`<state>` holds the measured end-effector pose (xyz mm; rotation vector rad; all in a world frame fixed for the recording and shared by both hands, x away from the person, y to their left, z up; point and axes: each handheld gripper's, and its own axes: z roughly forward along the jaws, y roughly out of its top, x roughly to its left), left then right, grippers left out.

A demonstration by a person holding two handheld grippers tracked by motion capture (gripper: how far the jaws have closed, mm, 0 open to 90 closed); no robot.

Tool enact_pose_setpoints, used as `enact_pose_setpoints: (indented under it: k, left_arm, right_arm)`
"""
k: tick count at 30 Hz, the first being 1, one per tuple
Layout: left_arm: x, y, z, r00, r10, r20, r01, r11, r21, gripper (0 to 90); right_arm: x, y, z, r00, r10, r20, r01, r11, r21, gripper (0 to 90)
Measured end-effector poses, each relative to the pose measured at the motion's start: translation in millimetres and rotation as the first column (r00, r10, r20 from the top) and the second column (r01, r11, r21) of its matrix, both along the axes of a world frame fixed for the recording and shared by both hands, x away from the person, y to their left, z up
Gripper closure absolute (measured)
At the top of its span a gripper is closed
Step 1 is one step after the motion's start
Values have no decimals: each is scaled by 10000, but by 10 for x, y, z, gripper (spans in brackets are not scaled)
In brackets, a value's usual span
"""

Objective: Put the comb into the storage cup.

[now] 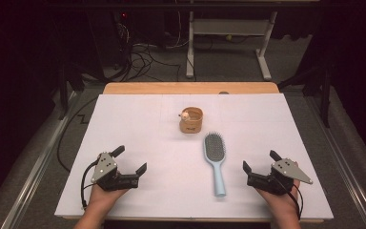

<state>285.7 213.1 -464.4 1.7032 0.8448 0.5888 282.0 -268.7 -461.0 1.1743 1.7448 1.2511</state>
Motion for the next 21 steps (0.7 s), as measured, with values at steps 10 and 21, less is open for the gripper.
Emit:
enact_pose_setpoints:
  k: [10,21]
  left_arm:
    - [8,8,0,9998,134,-136,-134,9999,2,0]
    - [9,7,5,9999,165,-15,-165,9998,63,3]
  right_arm:
    - [-1,-11,1,10000,0,-38,0,10000,20,3]
    - [-20,1,4,9996,259,-101,-259,9997,4,104]
